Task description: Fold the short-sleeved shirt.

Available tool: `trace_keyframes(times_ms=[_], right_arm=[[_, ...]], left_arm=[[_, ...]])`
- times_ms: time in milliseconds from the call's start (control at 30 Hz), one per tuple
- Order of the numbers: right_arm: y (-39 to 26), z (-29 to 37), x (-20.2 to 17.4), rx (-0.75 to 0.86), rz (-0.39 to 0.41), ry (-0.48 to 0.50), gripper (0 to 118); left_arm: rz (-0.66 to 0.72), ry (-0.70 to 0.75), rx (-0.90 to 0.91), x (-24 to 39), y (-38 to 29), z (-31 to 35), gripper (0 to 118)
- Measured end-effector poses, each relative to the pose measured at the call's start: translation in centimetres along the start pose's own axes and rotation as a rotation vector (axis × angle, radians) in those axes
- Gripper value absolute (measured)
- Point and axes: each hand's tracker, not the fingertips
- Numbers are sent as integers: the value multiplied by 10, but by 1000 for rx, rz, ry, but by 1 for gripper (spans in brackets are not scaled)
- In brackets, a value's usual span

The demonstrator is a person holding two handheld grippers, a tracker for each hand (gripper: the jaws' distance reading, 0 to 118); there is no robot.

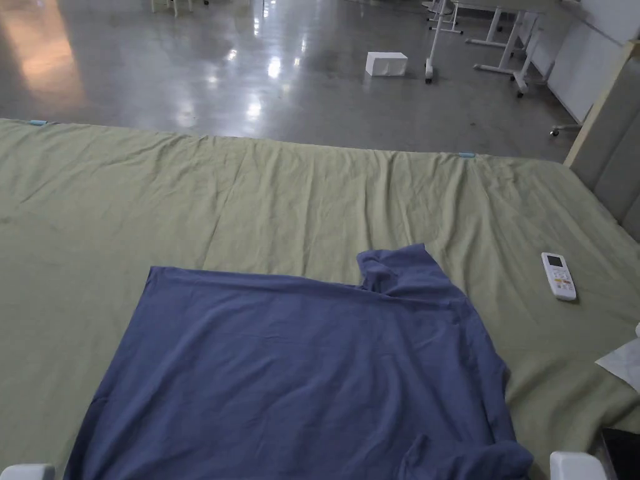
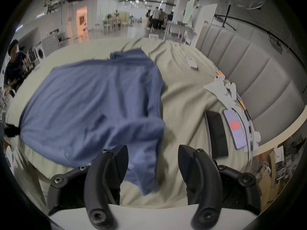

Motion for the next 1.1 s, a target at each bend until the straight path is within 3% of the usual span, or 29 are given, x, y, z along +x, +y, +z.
trace_keyframes(times_ms=[233,333,367,433,467,500,533,600,833,900,1100], right_arm=[[-29,-49,-7,-206,-48,28,65],[-32,-41,-4,-154,-64,57,48],[-30,-39,-5,-153,-56,59,40],[-27,-33,-11,-152,-17,56,10],[-23,-27,-14,-146,-17,142,5],[-24,-27,-15,-153,-43,137,5],[-24,-26,-18,-151,-21,89,5],[-21,-22,-20,-145,13,95,4],[-7,-7,-2,-98,-24,114,4],[0,-4,5,-35,-72,124,4],[36,-2,14,41,-72,105,4]], left_arm=[[-19,6,-5,1,5,-1,8],[-12,1,0,-2,3,-1,8],[-8,0,1,3,4,3,8],[-4,1,1,4,4,3,8],[-4,2,1,3,4,1,8],[-5,4,2,2,4,-1,8],[-4,5,3,1,4,-1,8],[1,3,4,0,4,0,8],[40,-18,43,-2,21,16,8],[45,-35,71,-1,31,26,8],[51,-59,179,-2,72,32,8]])
